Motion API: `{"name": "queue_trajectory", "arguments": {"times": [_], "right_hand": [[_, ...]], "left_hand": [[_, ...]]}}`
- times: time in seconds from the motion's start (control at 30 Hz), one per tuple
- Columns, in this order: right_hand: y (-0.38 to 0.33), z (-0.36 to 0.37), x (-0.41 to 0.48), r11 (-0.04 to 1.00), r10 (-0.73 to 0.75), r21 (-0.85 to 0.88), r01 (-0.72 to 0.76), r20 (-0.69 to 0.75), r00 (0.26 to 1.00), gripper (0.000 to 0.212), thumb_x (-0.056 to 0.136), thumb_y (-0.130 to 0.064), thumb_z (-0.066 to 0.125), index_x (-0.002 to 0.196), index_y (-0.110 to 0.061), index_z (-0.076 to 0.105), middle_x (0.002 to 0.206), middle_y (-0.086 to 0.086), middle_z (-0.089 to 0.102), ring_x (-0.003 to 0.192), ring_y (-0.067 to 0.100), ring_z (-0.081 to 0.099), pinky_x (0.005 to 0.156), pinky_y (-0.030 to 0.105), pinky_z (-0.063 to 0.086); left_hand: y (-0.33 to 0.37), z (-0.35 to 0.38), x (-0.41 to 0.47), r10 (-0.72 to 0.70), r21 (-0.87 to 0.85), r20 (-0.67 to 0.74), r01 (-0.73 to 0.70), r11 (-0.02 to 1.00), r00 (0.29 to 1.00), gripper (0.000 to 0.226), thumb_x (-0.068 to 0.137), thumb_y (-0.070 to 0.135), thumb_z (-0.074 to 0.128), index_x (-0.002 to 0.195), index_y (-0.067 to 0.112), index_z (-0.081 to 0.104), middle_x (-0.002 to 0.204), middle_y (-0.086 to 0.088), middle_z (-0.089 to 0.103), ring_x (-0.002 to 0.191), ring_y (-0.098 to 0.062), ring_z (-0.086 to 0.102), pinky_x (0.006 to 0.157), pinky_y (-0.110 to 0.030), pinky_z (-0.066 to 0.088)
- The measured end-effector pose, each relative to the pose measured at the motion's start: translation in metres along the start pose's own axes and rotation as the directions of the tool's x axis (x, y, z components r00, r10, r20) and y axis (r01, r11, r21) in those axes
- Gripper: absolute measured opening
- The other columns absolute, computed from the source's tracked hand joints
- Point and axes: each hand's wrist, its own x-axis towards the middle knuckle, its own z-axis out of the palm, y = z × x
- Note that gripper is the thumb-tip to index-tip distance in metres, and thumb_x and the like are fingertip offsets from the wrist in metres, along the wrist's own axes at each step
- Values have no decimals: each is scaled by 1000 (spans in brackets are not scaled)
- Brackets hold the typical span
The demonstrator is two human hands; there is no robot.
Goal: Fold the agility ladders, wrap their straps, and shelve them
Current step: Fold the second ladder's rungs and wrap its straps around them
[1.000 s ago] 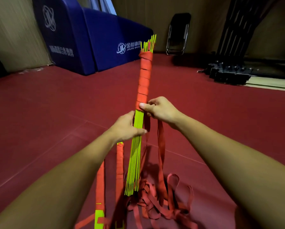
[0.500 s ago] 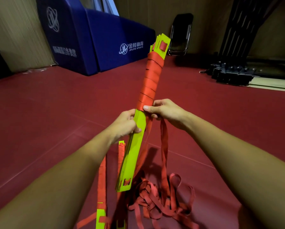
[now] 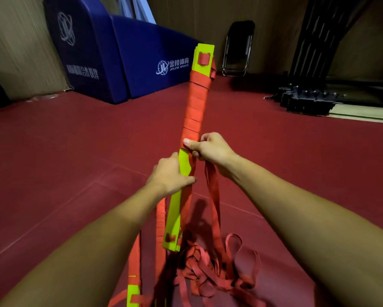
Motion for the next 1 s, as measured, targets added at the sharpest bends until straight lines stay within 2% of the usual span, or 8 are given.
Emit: {"name": "queue_trajectory", "arguments": {"times": [0.13,0.2,0.3,0.4,0.53,0.73,0.87,1.0], "right_hand": [[1,1,4,987,-50,-157,30,-121,991,51,75,-48,81,56,-19,43,54,4,56,49,15,44,51,29,34],[1,-3,3,974,-87,-214,80,-24,996,43,80,-46,77,61,-18,51,54,1,57,48,12,47,53,28,37],[-2,-10,-4,985,-63,-145,91,185,981,30,93,-28,67,70,-12,59,53,0,52,44,6,42,47,19,32],[-3,-16,-5,968,-45,-235,93,202,978,37,93,-30,67,63,-12,57,55,2,53,48,9,41,50,21,33],[2,-12,-2,938,-121,-310,158,136,983,42,93,-34,67,58,-14,55,58,5,56,53,15,45,59,30,35],[10,-3,7,929,-162,-325,175,65,985,36,89,-37,70,72,-8,58,59,2,62,59,18,52,63,33,39],[8,-4,6,932,-178,-302,200,98,979,38,88,-40,71,68,-15,51,54,0,59,51,13,50,59,30,39],[1,-12,-1,957,-128,-226,183,235,964,22,96,-28,63,85,-12,53,56,1,56,42,5,43,47,21,34]], "left_hand": [[9,-4,-1,-16,-75,-52,12,997,999,47,70,38,78,105,16,56,103,-9,68,103,-36,63,82,-36,51],[10,-7,-1,-17,-120,-47,11,993,999,39,71,29,78,101,15,59,96,-5,69,97,-30,64,75,-30,46],[6,-10,-1,-14,-214,0,14,977,1000,33,70,16,79,100,18,64,79,3,66,82,-22,65,65,-26,43],[3,-11,-1,-23,-275,48,35,961,999,33,67,10,79,96,18,65,69,7,62,70,-18,60,61,-25,44],[1,-9,2,-26,-325,79,51,944,997,50,54,24,71,103,22,63,75,5,63,76,-21,61,71,-36,53],[3,-4,4,-4,-160,-2,3,987,1000,57,73,43,85,118,18,61,107,-4,68,103,-24,62,79,-28,45],[6,-13,6,-55,-191,6,55,980,998,55,71,38,88,114,16,62,105,-3,66,102,-23,61,77,-28,44],[1,-15,6,-61,-364,28,67,929,998,40,71,20,88,101,21,61,93,-1,68,86,-19,62,71,-30,48]]}}
